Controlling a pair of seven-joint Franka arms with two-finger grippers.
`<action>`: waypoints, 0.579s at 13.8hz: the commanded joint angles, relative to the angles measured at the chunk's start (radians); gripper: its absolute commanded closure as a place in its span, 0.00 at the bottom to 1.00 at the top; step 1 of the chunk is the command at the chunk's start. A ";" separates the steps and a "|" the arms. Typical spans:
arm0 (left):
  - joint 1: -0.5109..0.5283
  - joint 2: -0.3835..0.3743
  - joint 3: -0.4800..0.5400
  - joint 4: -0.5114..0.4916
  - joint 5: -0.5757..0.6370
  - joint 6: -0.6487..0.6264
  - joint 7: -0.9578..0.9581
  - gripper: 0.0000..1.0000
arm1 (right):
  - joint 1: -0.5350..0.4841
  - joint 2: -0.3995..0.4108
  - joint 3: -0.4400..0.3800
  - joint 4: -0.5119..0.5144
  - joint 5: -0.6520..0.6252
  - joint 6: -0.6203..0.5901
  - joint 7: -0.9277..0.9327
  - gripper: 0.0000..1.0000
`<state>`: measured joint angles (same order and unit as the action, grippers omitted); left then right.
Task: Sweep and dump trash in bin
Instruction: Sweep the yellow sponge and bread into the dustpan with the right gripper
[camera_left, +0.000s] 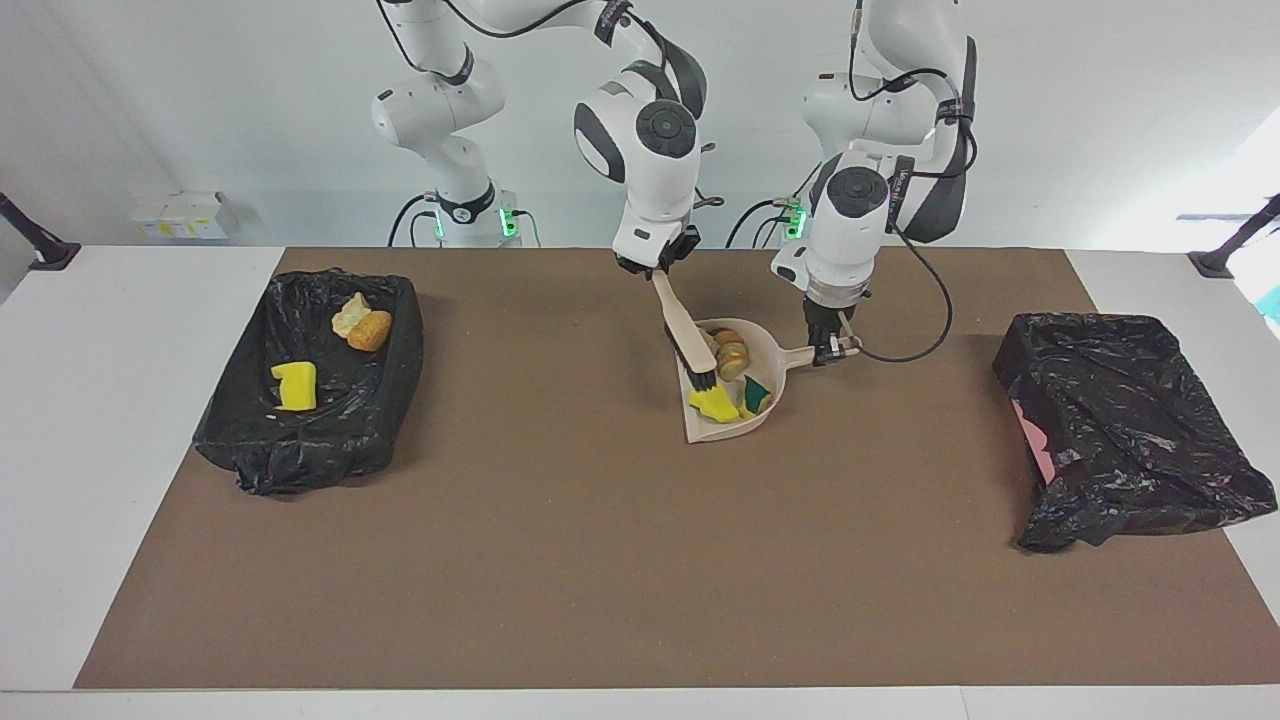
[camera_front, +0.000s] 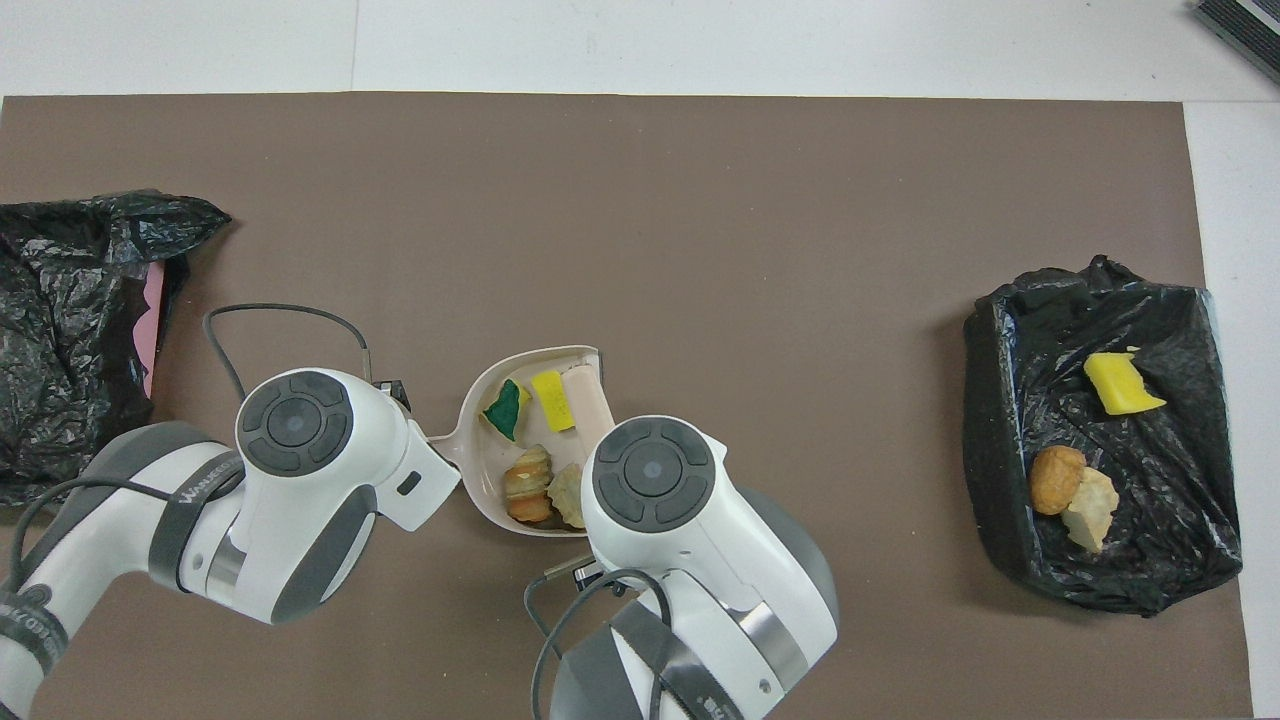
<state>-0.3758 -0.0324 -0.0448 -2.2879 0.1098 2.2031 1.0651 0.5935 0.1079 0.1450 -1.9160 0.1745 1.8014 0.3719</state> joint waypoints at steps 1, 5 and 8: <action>-0.006 -0.020 0.010 -0.030 0.017 0.029 -0.025 1.00 | -0.015 -0.028 0.005 -0.034 0.016 -0.010 0.019 1.00; -0.006 -0.020 0.010 -0.028 0.017 0.030 -0.025 1.00 | -0.035 -0.060 0.005 -0.107 0.022 0.003 0.033 1.00; -0.006 -0.018 0.008 -0.028 0.017 0.030 -0.025 1.00 | -0.052 -0.126 0.007 -0.219 0.039 0.004 0.065 1.00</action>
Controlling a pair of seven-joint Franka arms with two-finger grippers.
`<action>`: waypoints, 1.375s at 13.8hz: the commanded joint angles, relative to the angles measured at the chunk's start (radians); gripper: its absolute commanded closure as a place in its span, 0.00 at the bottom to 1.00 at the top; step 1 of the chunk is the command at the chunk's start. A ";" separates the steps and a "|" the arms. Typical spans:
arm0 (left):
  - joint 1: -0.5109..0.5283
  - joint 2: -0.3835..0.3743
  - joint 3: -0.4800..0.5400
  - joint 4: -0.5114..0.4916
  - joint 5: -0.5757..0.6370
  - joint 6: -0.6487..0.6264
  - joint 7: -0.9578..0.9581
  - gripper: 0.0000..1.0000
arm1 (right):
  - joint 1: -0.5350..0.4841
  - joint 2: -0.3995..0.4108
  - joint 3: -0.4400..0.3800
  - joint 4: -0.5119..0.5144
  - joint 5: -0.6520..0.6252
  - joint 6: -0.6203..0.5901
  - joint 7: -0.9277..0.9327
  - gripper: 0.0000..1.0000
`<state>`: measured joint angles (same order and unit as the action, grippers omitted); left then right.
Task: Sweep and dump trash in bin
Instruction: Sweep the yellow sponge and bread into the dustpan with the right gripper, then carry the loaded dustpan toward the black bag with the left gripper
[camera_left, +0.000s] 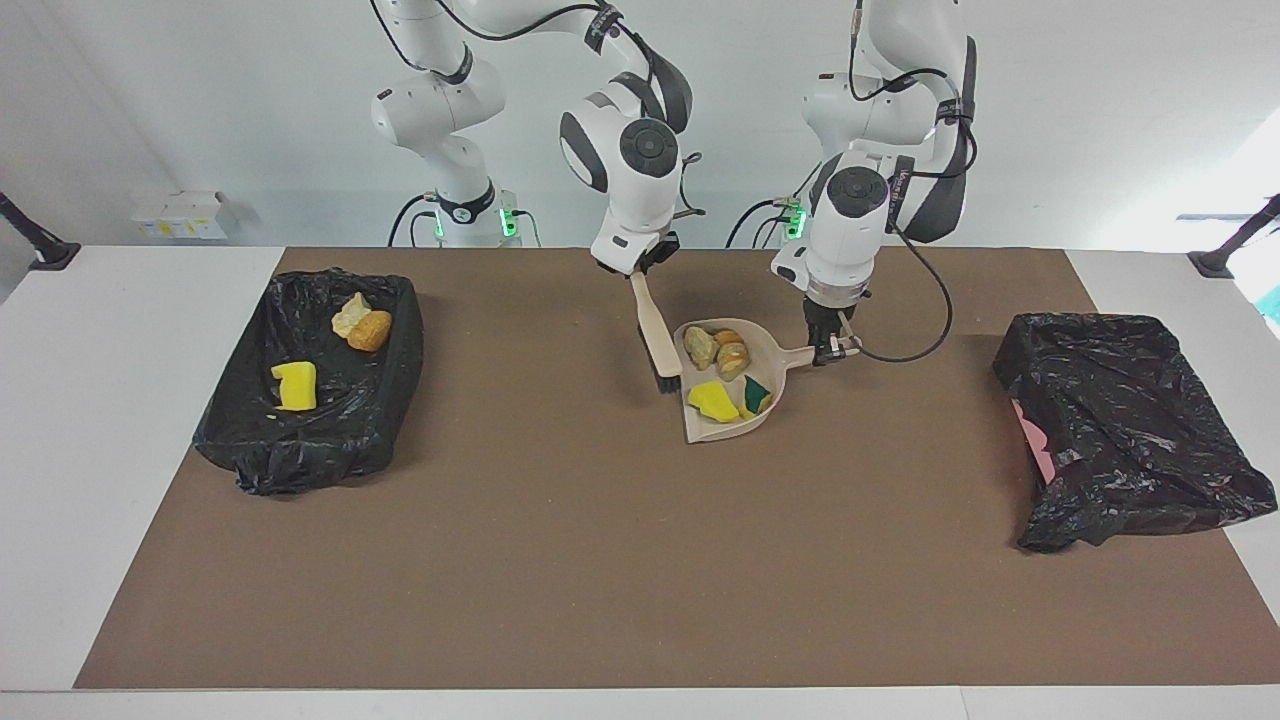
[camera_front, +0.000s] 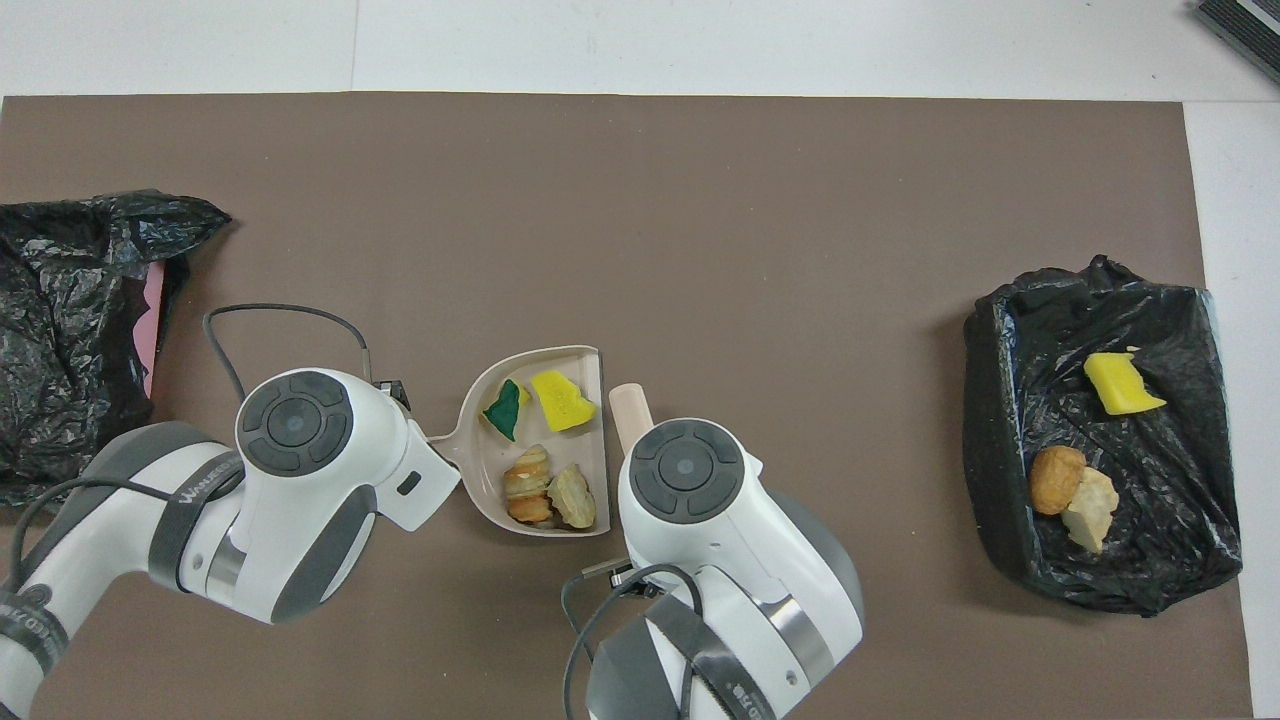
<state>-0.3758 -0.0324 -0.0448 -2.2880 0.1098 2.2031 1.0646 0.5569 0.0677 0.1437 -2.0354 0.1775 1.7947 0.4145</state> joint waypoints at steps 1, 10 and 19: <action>-0.006 -0.018 0.010 -0.028 0.017 0.030 -0.025 1.00 | -0.014 -0.107 0.008 -0.136 0.052 0.021 0.026 1.00; 0.078 0.043 0.010 0.077 0.017 0.014 0.020 1.00 | 0.130 -0.269 0.013 -0.359 0.157 0.164 0.228 1.00; 0.285 0.173 0.010 0.448 -0.062 -0.235 0.253 1.00 | 0.296 -0.092 0.014 -0.306 0.240 0.393 0.371 1.00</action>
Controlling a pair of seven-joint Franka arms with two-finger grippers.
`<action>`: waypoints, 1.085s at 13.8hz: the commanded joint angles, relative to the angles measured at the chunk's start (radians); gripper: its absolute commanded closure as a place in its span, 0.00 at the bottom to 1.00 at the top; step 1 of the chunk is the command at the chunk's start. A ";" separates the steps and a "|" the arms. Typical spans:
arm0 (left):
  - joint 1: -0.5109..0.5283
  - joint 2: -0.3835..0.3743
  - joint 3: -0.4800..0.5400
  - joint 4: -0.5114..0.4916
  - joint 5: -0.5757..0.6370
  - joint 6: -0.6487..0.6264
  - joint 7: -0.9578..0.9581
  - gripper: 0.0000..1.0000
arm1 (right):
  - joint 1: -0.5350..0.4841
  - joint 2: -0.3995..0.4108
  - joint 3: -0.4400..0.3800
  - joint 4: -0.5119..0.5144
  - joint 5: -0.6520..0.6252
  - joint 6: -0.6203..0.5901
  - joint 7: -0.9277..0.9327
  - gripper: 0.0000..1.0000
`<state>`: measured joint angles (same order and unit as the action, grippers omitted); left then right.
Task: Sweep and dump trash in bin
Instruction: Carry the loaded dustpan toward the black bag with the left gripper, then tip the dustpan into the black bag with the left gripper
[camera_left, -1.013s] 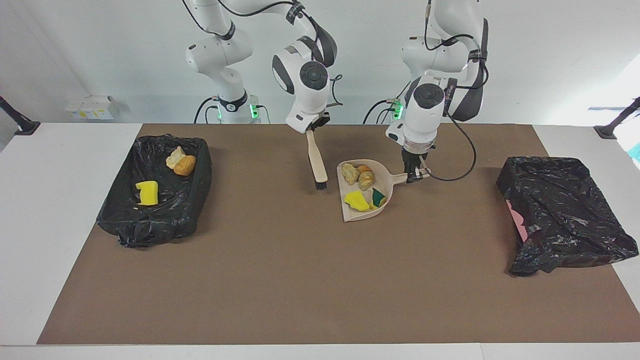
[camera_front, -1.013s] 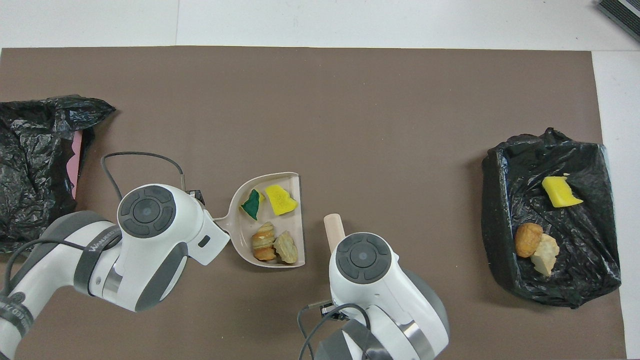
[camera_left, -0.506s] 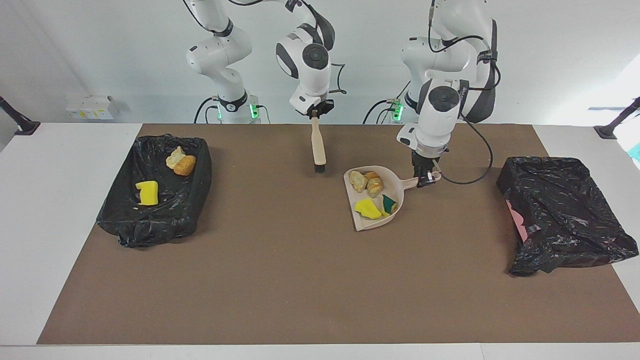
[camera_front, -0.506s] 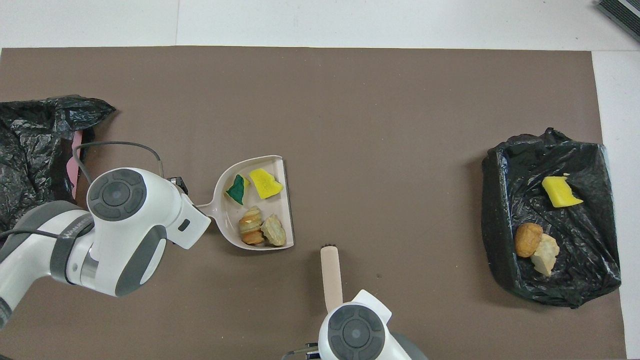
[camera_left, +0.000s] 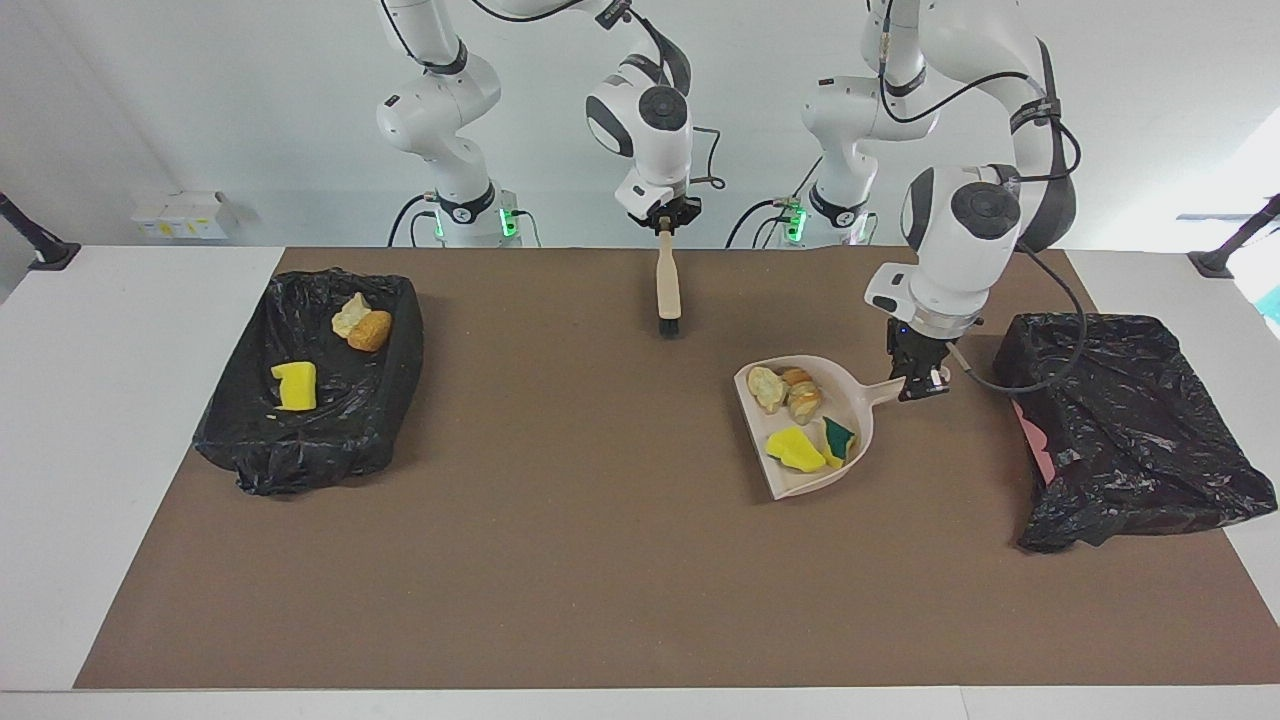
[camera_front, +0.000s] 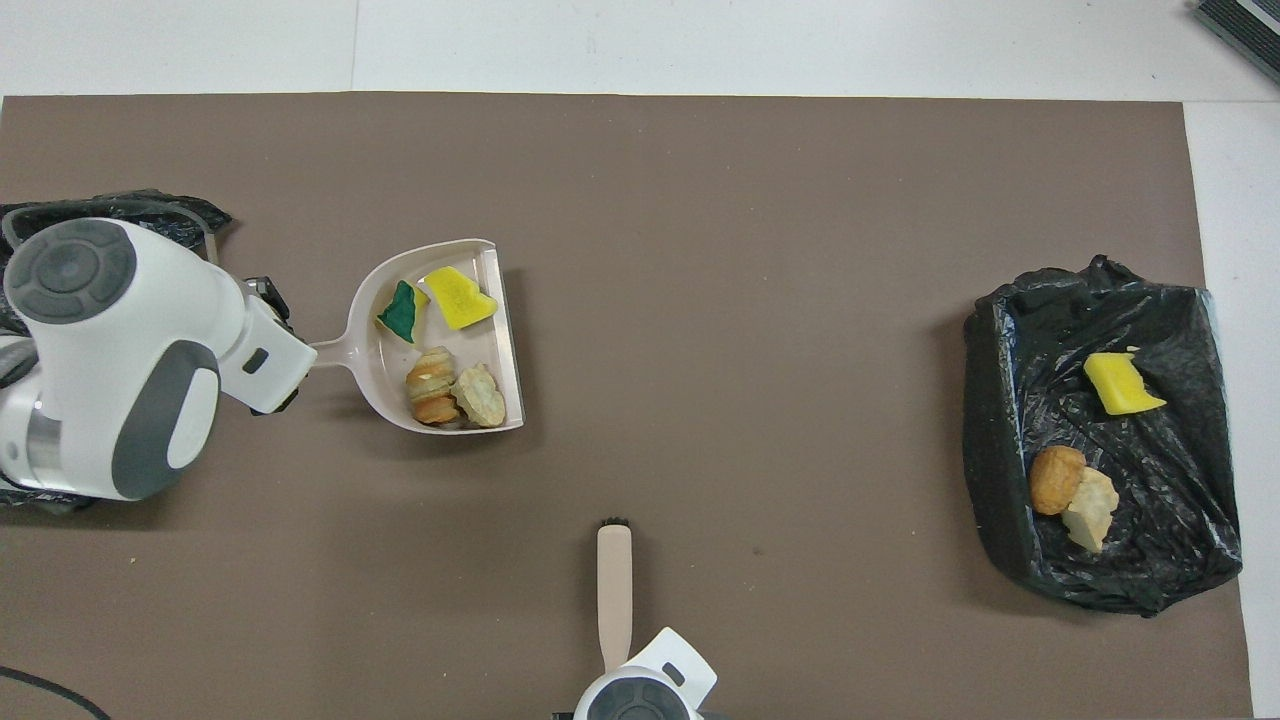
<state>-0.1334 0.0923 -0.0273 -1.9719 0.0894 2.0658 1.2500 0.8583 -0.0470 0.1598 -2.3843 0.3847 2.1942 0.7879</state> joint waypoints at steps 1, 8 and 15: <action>0.066 0.062 -0.008 0.180 -0.046 -0.136 0.092 1.00 | -0.005 0.035 -0.002 0.060 0.037 -0.014 -0.002 1.00; 0.251 0.122 -0.010 0.364 -0.095 -0.270 0.322 1.00 | -0.005 0.075 -0.003 0.100 0.036 -0.074 -0.055 0.75; 0.472 0.124 0.001 0.366 -0.091 -0.211 0.666 1.00 | -0.007 0.075 -0.003 0.103 0.034 -0.073 -0.081 0.31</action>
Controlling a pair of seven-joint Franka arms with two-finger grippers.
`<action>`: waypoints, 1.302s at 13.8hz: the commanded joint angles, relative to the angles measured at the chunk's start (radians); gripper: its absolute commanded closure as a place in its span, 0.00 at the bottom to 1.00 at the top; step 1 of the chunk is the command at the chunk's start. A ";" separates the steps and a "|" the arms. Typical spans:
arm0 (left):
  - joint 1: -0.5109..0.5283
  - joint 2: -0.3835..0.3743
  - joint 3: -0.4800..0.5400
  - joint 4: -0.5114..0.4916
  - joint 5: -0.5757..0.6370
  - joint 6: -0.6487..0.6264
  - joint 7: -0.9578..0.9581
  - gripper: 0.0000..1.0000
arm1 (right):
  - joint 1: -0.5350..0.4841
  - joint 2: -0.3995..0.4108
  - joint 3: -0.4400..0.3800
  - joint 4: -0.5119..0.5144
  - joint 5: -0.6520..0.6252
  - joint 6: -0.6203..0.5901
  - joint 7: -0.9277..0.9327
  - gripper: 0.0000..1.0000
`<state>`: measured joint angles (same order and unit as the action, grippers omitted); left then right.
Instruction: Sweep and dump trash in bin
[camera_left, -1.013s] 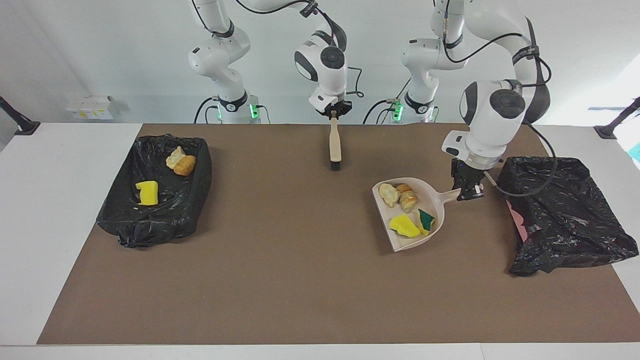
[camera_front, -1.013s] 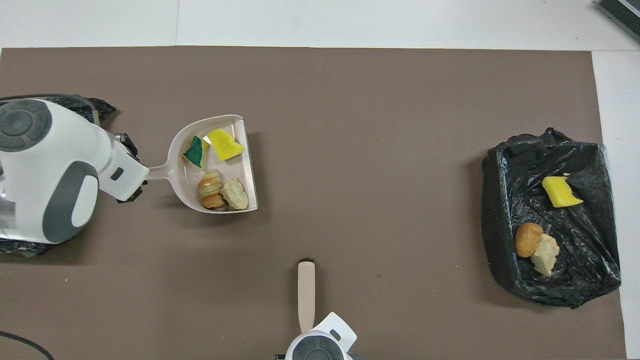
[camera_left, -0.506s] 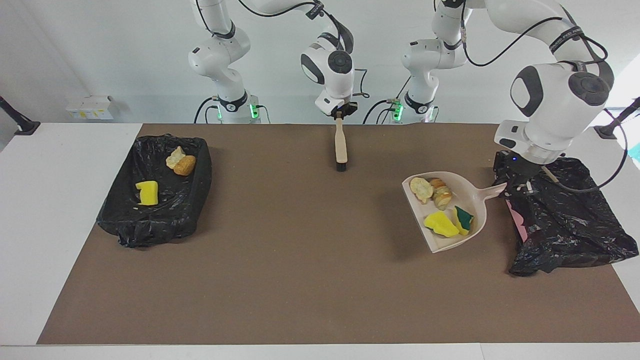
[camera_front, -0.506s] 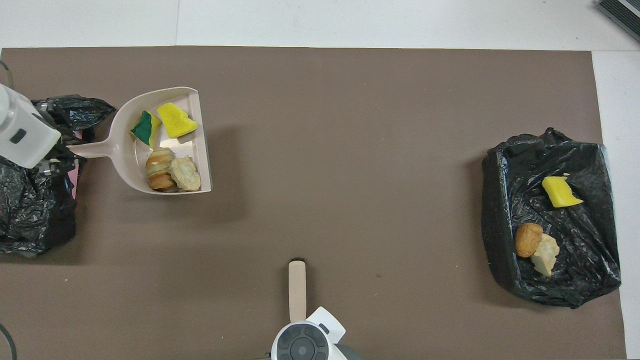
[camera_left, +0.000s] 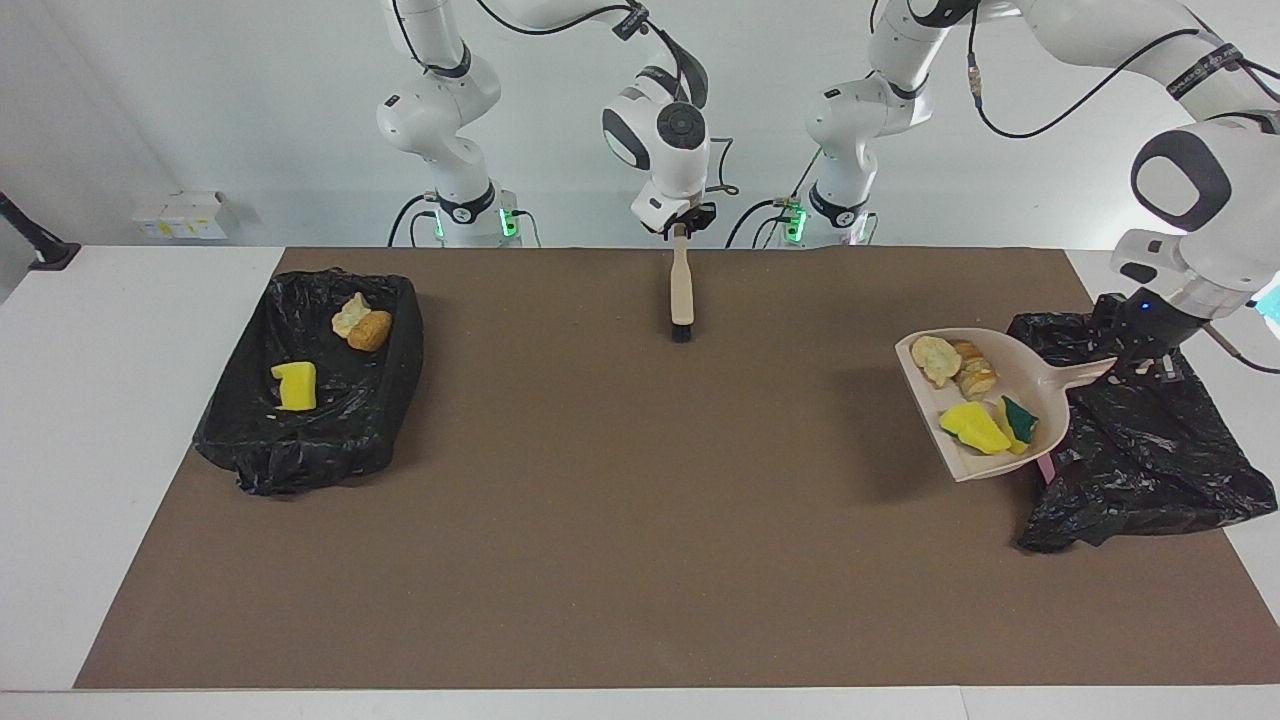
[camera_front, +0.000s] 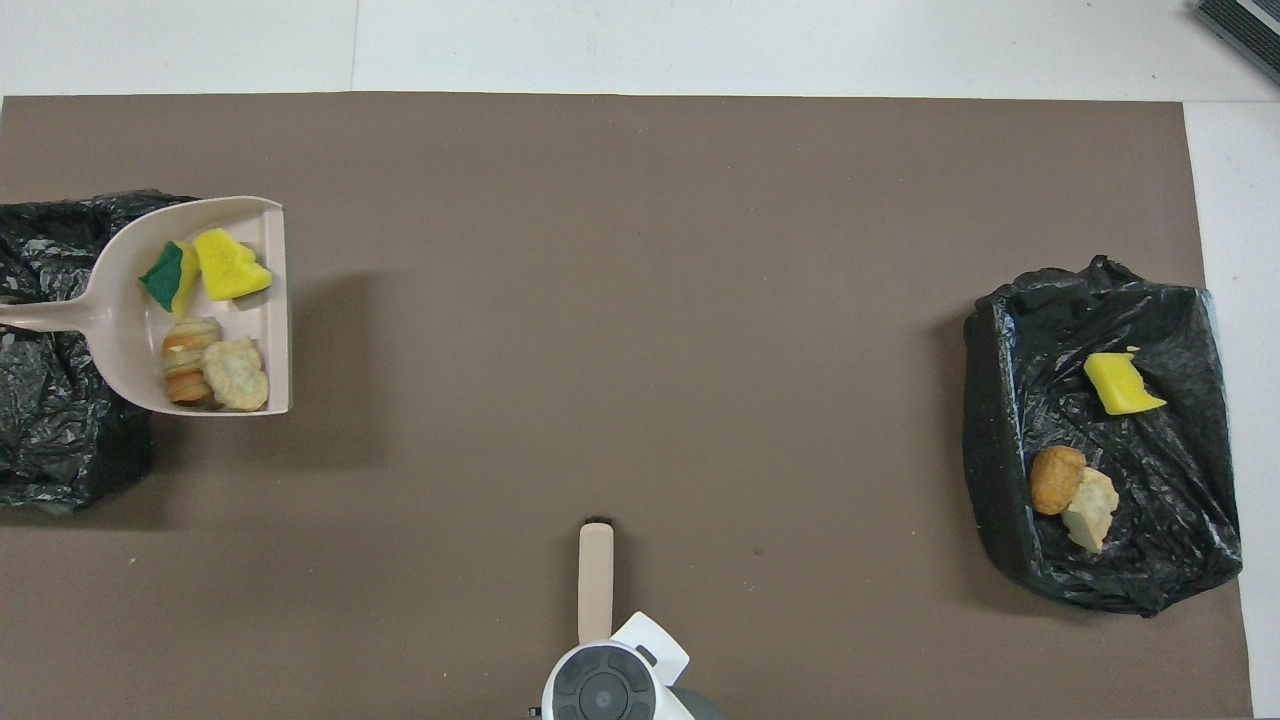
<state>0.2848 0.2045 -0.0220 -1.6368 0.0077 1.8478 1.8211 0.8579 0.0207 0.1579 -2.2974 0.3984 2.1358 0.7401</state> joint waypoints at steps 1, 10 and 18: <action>0.077 0.012 -0.004 0.031 -0.002 0.013 0.137 1.00 | -0.005 0.007 -0.001 0.022 0.020 -0.014 -0.031 0.29; 0.261 0.107 -0.004 0.230 0.151 0.028 0.296 1.00 | -0.288 -0.085 -0.011 0.125 -0.120 -0.080 -0.085 0.02; 0.136 0.139 -0.004 0.245 0.639 0.125 0.074 1.00 | -0.652 -0.096 -0.012 0.372 -0.297 -0.249 -0.275 0.00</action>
<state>0.4590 0.3328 -0.0389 -1.4181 0.5570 1.9708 1.9381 0.2756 -0.0717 0.1336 -2.0226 0.1298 1.9798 0.5361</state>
